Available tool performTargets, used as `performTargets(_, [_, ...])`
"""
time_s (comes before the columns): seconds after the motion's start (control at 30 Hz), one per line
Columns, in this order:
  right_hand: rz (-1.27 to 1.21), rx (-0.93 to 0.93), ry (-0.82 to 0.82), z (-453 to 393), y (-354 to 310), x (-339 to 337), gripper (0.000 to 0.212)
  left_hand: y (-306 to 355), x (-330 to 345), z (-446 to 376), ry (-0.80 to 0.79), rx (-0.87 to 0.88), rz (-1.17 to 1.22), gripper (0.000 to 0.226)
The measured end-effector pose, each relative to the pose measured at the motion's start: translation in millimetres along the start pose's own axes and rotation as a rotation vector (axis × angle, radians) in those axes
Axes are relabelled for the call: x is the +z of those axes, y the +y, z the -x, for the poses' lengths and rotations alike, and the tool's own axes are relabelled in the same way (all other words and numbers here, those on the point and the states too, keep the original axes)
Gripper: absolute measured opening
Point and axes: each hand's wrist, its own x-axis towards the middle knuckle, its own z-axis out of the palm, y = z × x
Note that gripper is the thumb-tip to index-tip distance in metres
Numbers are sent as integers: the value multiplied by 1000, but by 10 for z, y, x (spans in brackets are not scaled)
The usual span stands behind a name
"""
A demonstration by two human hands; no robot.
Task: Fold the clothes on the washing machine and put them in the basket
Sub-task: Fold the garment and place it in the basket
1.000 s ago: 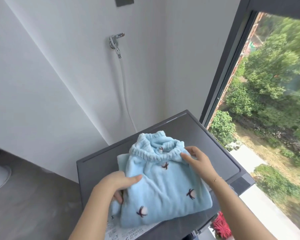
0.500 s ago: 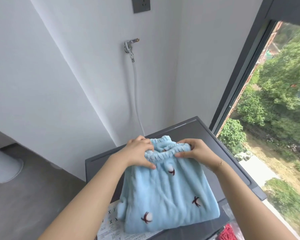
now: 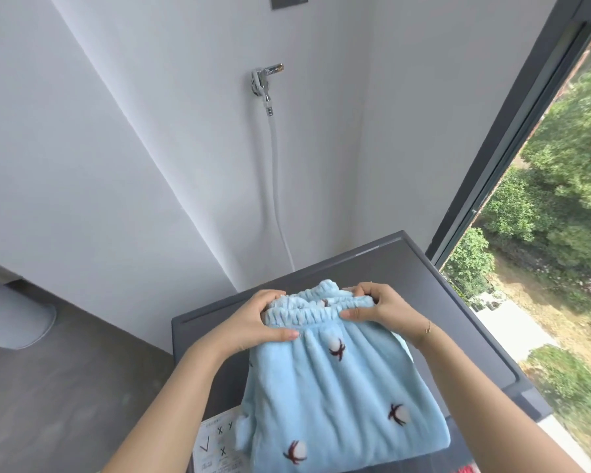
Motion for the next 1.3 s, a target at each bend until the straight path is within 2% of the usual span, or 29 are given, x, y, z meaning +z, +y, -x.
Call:
performTargets(0.1, [-43, -34, 57, 121, -83, 16, 40, 87, -6, 59, 19, 62, 164, 54])
performTargets(0.17, [-131, -90, 51, 245, -177, -1, 36, 172, 27, 71, 12, 88, 265, 54])
performTargets(0.23, [-185, -104, 90, 319, -237, -31, 35, 212, 69, 48, -18, 51, 368, 45])
performTargets(0.3, [-135, -53, 185, 300, -170, -14, 36, 140, 136, -38, 8, -25, 342, 38])
performTargets(0.4, [110, 77, 393, 145, 160, 98, 45, -112, 307, -196, 213, -113, 100, 38])
performTargets(0.47, [172, 112, 498, 84, 320, 177, 49, -137, 412, -207, 350, -126, 74, 36])
performTargets(0.57, [264, 104, 569, 127, 268, 231, 52, -52, 472, 61, 522, -77, -106, 49])
performTargets(0.63, [313, 125, 578, 200, 261, 249, 49, -133, 519, 397, 688, -80, -211, 46])
performTargets(0.67, [331, 138, 590, 235, 277, 267, 46, -169, 553, 582, 712, -124, -210, 41])
performTargets(0.73, [346, 146, 630, 254, 308, 310, 41, -210, 662, 757, 595, -274, -112, 36])
performTargets(0.8, [371, 143, 656, 227, 321, 374, 43, -202, 797, 719, 432, -387, -31, 42])
performTargets(0.83, [379, 147, 656, 212, 324, 405, 46, -196, 846, 697, 407, -404, -17, 47])
performTargets(0.9, [368, 156, 637, 183, 322, 406, 48, -198, 874, 673, 444, -413, -84, 51])
performTargets(1.0, [338, 126, 598, 298, 360, 346, 47, -249, 824, 885, 468, -522, -337, 47])
performTargets(1.03, [360, 129, 597, 379, 372, 328, 50, -291, 815, 955, 450, -542, -332, 45])
performTargets(1.13, [434, 160, 590, 658, 468, 365, 52, -405, 926, 1072, 356, -471, -27, 40])
performTargets(1.3, [480, 188, 573, 742, 497, 474, 39, -230, 1060, 987, 520, -267, 179, 28])
